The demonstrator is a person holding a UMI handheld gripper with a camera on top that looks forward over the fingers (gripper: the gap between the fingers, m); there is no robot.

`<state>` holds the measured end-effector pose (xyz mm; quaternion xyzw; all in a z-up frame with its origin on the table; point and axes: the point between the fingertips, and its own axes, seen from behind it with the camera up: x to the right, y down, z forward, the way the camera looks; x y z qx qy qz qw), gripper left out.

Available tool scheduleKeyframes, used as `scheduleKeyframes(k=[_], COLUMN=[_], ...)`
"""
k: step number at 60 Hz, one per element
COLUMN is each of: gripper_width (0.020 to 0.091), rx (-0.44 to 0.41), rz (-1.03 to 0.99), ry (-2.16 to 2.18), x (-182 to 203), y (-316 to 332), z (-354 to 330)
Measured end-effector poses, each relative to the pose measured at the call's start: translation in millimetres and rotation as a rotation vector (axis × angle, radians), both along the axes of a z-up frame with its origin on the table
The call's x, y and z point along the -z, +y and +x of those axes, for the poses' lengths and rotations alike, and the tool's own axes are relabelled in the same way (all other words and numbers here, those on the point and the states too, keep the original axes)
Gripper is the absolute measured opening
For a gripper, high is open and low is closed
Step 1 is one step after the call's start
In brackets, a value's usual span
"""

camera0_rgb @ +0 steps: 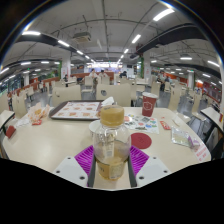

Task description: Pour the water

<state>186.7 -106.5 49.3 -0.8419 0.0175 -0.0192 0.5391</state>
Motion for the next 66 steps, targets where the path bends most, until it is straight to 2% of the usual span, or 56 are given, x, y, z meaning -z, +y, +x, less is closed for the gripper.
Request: scheduleKeyframes(k=[8, 17, 24, 32, 39, 44, 48, 58, 66], gripper_width=[0.0386, 0.0385, 0.0386, 0.0386, 0.0385, 0.0383, 0.0385, 0.0385, 0.0383], rx=[-0.012, -0.033, -0.084, -0.152, -0.158, -0.125, -0.065, 0.095, 0.206], rz=[-0.006, -0.026, -0.009, 0.015, 0.034, 0.033, 0.026, 0.018, 0.002], ry=[-0.021, -0.070, -0.016, 0.217, 0.519, 0.800, 1.050, 1.638, 1.948], x=[0, -5, -30, -70, -110, -130, -146, -144, -118], y=[-1, -2, 4, 23, 51, 76, 93, 134, 146], z=[1, -4, -40, -114, -171, -194, -197, -173, -154])
